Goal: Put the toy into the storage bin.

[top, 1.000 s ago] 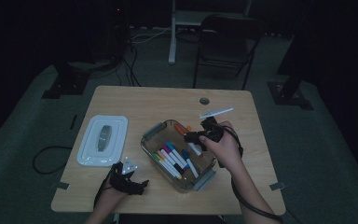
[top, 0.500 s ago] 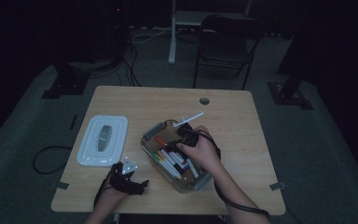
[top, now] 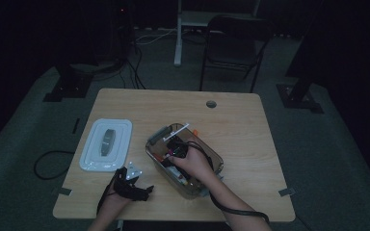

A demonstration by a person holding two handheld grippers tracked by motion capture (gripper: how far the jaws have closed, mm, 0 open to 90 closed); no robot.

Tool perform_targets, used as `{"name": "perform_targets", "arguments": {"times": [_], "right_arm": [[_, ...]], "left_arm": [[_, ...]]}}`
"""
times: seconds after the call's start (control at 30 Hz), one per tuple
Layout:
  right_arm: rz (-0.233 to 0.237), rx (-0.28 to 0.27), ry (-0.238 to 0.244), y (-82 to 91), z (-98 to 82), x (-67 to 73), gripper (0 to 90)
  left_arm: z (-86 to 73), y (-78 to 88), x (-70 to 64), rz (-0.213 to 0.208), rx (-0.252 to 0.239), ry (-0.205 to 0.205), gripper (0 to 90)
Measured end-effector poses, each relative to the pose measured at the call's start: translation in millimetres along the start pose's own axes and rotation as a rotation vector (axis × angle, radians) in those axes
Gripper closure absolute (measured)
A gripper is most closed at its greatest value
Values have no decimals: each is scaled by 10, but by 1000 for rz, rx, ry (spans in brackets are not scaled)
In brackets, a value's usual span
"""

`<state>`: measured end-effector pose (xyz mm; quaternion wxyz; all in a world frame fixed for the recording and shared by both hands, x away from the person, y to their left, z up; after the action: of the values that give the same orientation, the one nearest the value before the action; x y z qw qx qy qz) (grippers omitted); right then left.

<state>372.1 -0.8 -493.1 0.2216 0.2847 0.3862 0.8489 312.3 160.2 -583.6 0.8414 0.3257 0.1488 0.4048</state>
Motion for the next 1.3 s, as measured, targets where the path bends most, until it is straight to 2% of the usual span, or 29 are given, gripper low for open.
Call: {"name": "perform_targets", "arguments": {"times": [0.1,0.2,0.27,0.37,0.53,0.57,0.63,0.83,0.93,1.03,1.17,1.2,1.3], "right_arm": [[3,33,-5,-71,-51,-31,756],[31,49,-17,-100,-89,-46,685],[31,25,-9,-57,-84,-51,673],[45,-40,-14,122,-41,-68,650],[22,-154,-17,566,24,-198,628],[9,-189,-27,683,34,-256,630],[-22,-224,-46,845,26,-377,627],[-112,-305,-117,1113,-77,-807,598],[-143,-309,-174,1126,-166,-1024,592],[-168,-297,-224,1060,-250,-1225,583],[-182,-279,-273,886,-322,-1445,573],[-182,-279,-273,886,-322,-1445,573],[-184,-264,-300,668,-331,-1584,573]], "left_arm": [[0,-1,1,2,0,-2,7],[0,-1,-1,1,-1,1,7],[0,0,0,0,0,0,7],[0,0,0,0,0,-1,7],[0,0,0,0,0,0,7],[0,0,0,0,1,0,7],[0,0,0,0,0,0,7],[0,-1,0,0,0,0,7],[0,-1,0,1,-1,0,7],[-1,0,0,-1,1,-1,7],[-1,0,0,0,1,-1,7],[-1,0,0,0,1,-1,7],[-1,0,0,0,1,-2,6]]}}
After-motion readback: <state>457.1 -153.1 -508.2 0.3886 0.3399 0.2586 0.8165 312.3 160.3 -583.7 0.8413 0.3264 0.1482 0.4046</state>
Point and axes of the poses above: each handheld gripper's, and its own axes: y roughly backward along the jaws, z roughly out of its top, x roughly to its left, the point moved 5 cm from there along -y, roughly forward along the jaws, and after that the axes turned 5 degrees about -x, right-handed, at the moved point
